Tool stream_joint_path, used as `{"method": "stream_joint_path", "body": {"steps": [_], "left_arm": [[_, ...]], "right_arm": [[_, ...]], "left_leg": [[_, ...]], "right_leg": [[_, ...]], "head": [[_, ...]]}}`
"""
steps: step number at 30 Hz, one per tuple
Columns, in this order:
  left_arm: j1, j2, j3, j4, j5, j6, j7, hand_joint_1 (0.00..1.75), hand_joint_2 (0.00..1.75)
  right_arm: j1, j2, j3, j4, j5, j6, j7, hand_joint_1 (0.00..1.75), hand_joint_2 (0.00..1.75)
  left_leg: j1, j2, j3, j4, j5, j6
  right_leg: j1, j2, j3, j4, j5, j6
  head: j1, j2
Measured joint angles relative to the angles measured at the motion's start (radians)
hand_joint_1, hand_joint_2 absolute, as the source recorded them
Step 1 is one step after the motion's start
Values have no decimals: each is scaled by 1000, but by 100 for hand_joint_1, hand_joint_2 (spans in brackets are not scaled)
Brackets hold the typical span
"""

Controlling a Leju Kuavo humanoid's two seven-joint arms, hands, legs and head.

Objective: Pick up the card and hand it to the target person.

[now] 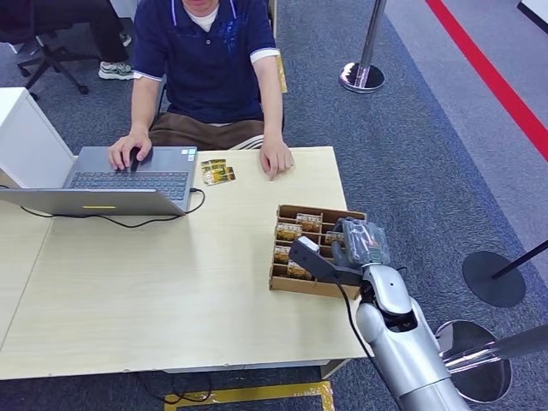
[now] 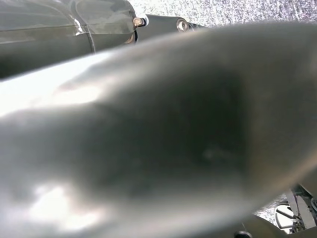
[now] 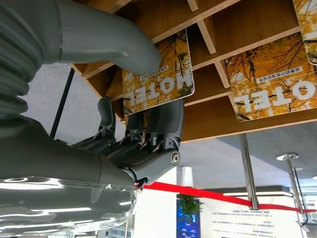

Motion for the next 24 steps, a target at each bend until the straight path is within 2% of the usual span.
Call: {"method": "stream_joint_path", "body": {"steps": [3,5,24], "left_arm": [[0,0,0,0,0,0,0,0,0],[0,0,0,0,0,-1,0,0,0],[0,0,0,0,0,-8,4,0,0]], "right_arm": [[0,0,0,0,0,-3,0,154,175],[0,0,1,0,0,-7,0,159,175],[-3,3,11,-1,0,-22,-6,166,175]], "left_leg": [[0,0,0,0,0,0],[0,0,0,0,0,0],[0,0,0,0,0,0]], "right_leg": [[0,0,0,0,0,0],[0,0,0,0,0,0],[0,0,0,0,0,0]], "head": [[0,0],[0,0],[0,0]]}}
